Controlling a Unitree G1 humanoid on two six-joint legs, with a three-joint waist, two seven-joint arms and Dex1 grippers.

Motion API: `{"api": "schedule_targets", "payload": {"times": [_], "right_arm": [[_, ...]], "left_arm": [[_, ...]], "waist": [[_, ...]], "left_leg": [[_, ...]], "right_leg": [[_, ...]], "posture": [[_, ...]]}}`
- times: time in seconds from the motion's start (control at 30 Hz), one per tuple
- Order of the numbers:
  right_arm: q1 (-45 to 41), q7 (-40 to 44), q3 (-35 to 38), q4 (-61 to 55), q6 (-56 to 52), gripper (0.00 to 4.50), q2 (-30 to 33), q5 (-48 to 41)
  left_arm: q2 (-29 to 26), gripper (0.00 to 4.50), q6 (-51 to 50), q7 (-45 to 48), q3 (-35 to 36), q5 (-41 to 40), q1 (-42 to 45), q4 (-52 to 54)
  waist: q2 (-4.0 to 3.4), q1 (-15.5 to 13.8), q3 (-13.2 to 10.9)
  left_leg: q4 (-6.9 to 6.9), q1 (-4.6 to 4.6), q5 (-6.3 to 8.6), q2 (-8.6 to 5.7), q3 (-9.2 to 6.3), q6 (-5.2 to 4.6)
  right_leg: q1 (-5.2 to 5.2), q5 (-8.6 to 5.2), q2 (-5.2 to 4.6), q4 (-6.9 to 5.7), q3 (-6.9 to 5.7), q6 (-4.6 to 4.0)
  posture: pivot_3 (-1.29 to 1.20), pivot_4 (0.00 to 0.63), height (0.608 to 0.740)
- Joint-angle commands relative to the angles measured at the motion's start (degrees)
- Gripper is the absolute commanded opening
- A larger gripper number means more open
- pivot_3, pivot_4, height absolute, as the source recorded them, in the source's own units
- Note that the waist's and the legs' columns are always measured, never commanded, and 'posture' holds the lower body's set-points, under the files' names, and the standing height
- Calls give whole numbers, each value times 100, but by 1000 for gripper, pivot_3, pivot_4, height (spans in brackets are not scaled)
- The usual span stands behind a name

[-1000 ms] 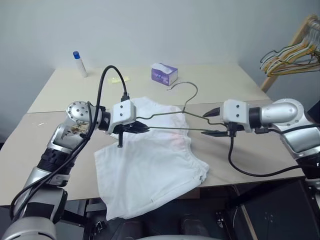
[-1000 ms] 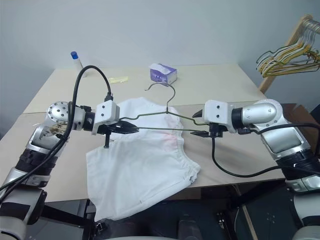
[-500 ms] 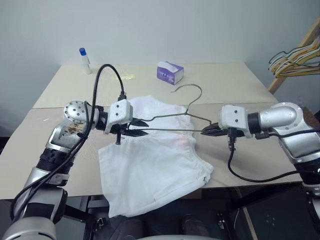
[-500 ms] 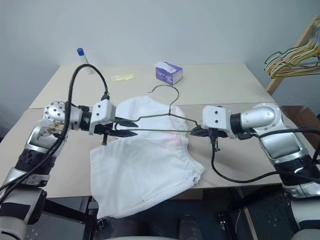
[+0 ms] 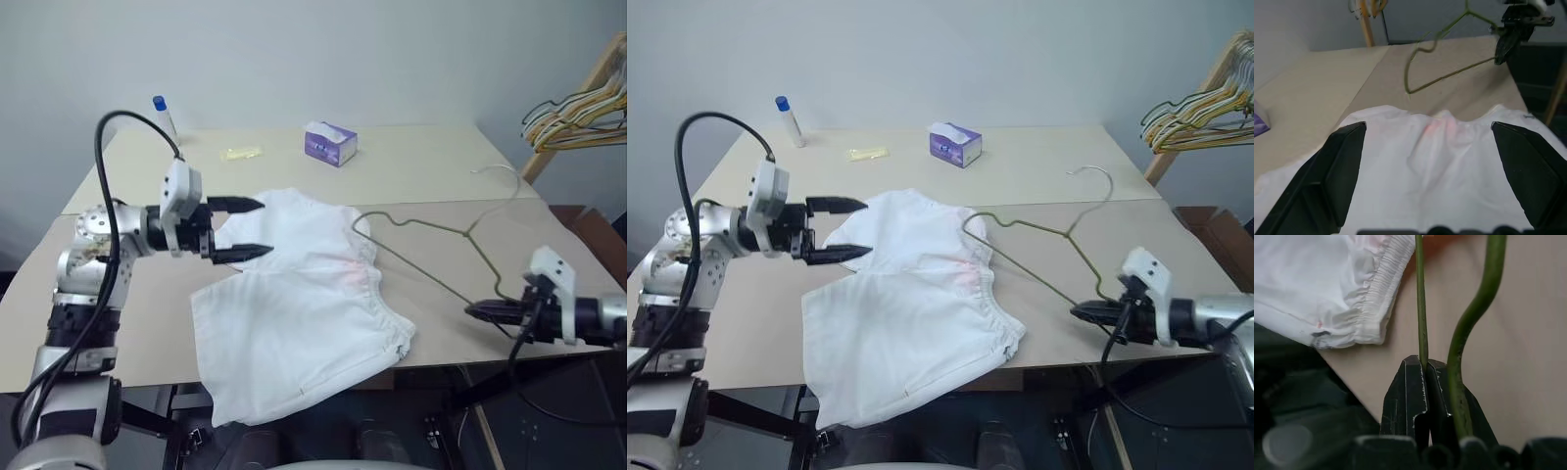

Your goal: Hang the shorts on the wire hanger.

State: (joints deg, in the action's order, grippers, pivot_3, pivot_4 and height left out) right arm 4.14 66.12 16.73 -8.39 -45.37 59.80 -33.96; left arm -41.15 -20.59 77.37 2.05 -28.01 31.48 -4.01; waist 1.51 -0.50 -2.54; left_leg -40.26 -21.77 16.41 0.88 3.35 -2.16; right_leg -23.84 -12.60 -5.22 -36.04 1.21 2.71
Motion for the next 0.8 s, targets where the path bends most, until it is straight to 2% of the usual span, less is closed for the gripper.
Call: {"api": "schedule_targets", "payload": {"times": [0.03, 0.17, 0.3, 0.47, 0.8], "right_arm": [[205, 29, 326, 104, -888, 0, 112, -451], [34, -66, 23, 346, -1481, 0, 189, -490], [-469, -59, -532, 634, -1886, 0, 180, -383], [-718, 155, -1062, 829, -1864, 0, 254, -249], [-1321, 431, -1194, 1270, -1771, 0, 168, -324]], "left_arm": [[-105, 4450, -161, -14, 92, -194, -45, 467], [-120, 4450, -253, -50, 85, -233, -59, 565], [-132, 4450, -314, -48, 51, -258, -62, 651], [-166, 4450, -391, -73, 106, -299, -124, 815], [-229, 4450, -369, -172, 175, -332, -306, 963]], "waist": [[0, -3, -1], [-4, 11, -7], [-4, 56, -7], [-4, 28, -9], [-6, -18, -11]], "left_leg": [[1, 11, 1, 0, 0, -2], [17, 70, 8, -2, 2, -11], [20, 70, 8, -1, 2, -11], [28, 65, 9, -4, 0, -11], [29, 66, 9, -3, 0, -11]], "right_leg": [[12, 0, 0, 2, 0, 0], [73, -6, -3, 23, 2, 1], [71, -7, 0, 24, 4, 1], [68, -8, -1, 32, 3, 3], [68, -7, -1, 33, 2, 3]], "posture": [[16, 31, 740], [19, 40, 740], [24, 42, 740], [54, 44, 740], [71, 41, 740]]}}
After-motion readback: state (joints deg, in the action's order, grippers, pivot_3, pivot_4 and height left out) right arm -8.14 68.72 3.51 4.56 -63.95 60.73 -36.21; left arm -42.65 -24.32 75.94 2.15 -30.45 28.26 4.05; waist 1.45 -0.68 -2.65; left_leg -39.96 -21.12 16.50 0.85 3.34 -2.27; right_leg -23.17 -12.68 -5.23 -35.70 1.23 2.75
